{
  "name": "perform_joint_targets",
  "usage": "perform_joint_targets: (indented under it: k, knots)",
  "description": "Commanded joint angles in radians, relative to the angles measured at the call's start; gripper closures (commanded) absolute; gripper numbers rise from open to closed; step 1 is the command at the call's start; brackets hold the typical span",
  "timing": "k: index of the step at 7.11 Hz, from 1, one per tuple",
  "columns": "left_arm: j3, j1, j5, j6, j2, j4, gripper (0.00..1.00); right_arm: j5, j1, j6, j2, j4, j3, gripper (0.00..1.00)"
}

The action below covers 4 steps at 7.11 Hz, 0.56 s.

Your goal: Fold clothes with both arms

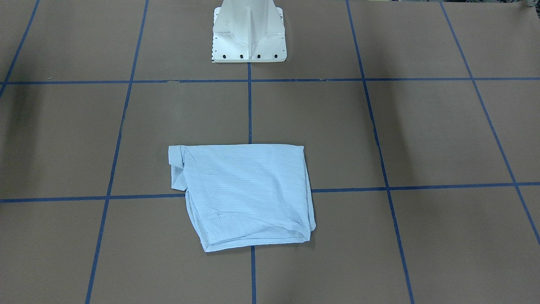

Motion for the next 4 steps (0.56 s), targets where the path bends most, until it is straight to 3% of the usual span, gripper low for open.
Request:
perform_joint_targets:
  k: [1, 4]
  knots:
    - [0.015, 0.002, 0.004, 0.001, 0.001, -0.002, 0.01, 0.001, 0.001, 0.003, -0.013, -0.001, 0.001, 0.0]
    - [0.015, 0.002, 0.001, 0.0, -0.011, -0.008, 0.01, 0.01, 0.001, 0.005, -0.031, -0.001, 0.011, 0.0]
